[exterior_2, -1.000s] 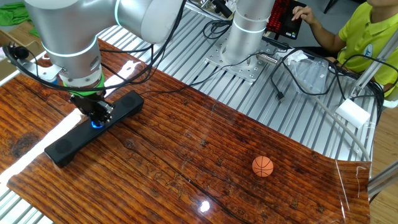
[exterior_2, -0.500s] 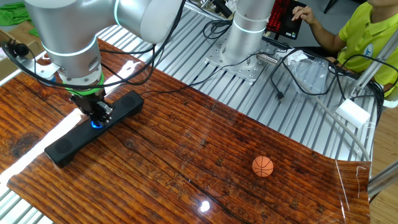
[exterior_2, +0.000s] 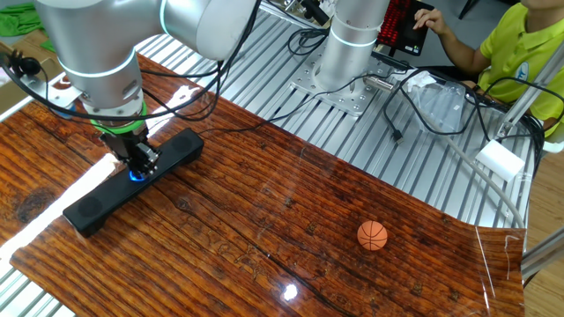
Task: Turn the knob to increase the volume of the speaker
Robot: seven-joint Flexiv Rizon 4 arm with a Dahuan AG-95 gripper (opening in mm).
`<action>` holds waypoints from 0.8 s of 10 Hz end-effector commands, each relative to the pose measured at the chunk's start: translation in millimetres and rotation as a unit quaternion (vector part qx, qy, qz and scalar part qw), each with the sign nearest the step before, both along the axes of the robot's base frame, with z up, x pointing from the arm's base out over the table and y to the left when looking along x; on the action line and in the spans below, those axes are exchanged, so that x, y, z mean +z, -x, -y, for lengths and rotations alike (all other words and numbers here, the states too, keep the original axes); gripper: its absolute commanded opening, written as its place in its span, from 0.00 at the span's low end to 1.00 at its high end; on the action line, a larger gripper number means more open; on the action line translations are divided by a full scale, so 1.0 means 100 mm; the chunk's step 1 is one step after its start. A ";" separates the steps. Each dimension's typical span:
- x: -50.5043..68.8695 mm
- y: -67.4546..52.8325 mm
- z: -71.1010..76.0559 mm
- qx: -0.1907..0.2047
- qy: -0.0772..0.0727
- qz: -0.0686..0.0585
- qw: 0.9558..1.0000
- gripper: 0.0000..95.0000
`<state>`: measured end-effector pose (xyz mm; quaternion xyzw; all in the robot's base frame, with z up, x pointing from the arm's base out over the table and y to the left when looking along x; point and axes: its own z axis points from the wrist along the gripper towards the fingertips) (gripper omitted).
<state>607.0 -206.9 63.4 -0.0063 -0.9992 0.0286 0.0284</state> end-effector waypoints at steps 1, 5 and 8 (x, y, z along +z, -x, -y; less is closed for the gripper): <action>0.00 0.00 0.00 -0.012 0.000 0.001 1.000 0.00; 0.00 0.00 0.00 -0.033 0.000 0.003 0.999 0.00; 0.00 0.00 0.00 -0.055 0.001 0.004 0.998 0.00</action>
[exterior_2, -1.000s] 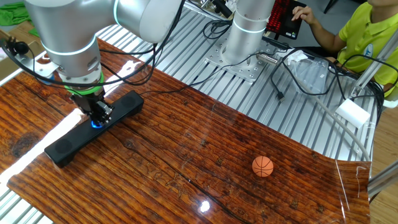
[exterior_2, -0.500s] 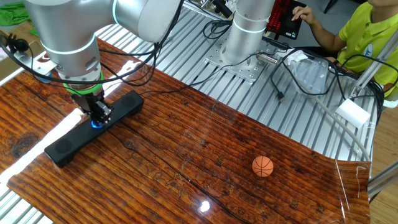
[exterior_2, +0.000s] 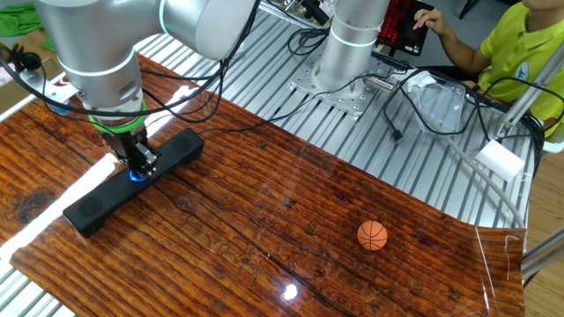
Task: Turn the knob to increase the volume of the speaker
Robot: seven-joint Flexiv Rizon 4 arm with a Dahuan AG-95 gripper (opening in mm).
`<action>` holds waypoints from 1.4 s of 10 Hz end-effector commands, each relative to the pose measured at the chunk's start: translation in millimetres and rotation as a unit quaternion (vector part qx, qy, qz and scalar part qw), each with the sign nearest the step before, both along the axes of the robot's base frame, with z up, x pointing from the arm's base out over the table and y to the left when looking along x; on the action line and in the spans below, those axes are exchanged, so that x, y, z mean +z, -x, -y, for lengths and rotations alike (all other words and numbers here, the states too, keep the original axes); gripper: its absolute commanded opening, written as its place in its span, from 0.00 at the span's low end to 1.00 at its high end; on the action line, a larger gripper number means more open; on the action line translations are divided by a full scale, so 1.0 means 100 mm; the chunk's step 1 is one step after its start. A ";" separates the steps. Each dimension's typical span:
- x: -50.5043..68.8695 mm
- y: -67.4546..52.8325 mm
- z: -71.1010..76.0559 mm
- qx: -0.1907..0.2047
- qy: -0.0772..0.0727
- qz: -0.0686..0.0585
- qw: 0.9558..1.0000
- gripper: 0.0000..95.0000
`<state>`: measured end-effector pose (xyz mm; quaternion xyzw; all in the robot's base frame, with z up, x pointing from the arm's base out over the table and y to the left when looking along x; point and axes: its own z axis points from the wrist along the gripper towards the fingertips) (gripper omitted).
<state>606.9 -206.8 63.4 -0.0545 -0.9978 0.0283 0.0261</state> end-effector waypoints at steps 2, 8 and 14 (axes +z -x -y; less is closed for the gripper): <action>0.00 0.00 0.00 -0.021 0.000 0.002 1.000 0.00; 0.00 0.00 0.00 -0.066 -0.002 0.007 0.998 0.00; 0.00 0.00 0.00 -0.116 -0.001 0.009 0.993 0.00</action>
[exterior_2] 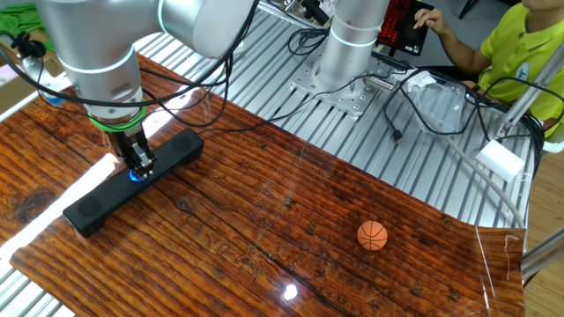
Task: Turn the knob to increase the volume of the speaker
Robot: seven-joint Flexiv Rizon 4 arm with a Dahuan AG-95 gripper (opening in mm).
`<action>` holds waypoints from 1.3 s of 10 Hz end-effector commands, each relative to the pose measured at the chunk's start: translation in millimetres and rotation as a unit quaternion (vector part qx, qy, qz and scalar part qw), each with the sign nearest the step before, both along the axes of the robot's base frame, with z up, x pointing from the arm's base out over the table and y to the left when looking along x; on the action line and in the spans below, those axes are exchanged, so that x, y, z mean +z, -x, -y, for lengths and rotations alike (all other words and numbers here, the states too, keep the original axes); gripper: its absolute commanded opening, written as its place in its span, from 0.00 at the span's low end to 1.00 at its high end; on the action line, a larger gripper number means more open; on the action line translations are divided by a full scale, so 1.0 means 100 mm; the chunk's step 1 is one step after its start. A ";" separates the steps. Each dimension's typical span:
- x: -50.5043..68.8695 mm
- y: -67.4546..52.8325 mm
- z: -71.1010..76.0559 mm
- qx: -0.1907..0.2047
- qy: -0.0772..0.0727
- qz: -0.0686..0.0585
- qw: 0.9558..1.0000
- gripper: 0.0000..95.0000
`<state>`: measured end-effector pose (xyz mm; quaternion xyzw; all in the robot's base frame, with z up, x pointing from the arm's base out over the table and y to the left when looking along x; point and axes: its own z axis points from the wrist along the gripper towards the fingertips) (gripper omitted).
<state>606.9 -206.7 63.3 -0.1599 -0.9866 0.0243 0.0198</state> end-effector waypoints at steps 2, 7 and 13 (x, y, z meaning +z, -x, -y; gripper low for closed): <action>0.00 0.00 0.00 -0.021 0.000 0.000 1.000 0.00; 0.00 0.00 0.00 -0.052 0.000 0.002 0.999 0.00; 0.00 0.00 0.00 -0.086 0.001 0.007 0.996 0.00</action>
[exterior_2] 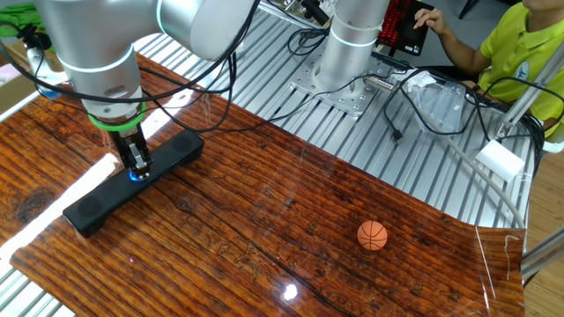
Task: Turn the knob to increase the volume of the speaker
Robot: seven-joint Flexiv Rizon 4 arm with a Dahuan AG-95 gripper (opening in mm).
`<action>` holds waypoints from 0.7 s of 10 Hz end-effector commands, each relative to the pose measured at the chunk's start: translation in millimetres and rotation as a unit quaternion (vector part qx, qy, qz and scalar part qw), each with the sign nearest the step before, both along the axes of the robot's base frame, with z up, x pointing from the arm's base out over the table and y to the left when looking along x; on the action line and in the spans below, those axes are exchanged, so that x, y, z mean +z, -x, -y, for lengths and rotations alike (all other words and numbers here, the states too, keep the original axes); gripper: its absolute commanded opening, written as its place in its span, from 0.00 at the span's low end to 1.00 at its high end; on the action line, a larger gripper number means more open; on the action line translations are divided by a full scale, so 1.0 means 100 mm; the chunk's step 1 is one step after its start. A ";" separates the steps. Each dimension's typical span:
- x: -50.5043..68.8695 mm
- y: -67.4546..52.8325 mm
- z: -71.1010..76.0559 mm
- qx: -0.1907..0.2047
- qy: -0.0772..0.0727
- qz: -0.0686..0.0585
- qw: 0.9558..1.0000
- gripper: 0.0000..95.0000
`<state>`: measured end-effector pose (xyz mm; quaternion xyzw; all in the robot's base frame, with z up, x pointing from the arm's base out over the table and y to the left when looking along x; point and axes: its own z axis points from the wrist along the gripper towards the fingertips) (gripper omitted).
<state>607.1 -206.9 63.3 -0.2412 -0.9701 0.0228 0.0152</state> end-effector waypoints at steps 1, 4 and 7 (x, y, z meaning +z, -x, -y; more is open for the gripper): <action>0.00 0.00 0.00 -0.011 0.000 0.002 1.000 0.00; 0.00 0.00 0.00 -0.030 0.003 0.005 1.000 0.00; 0.00 0.00 0.00 -0.049 0.004 0.008 0.999 0.00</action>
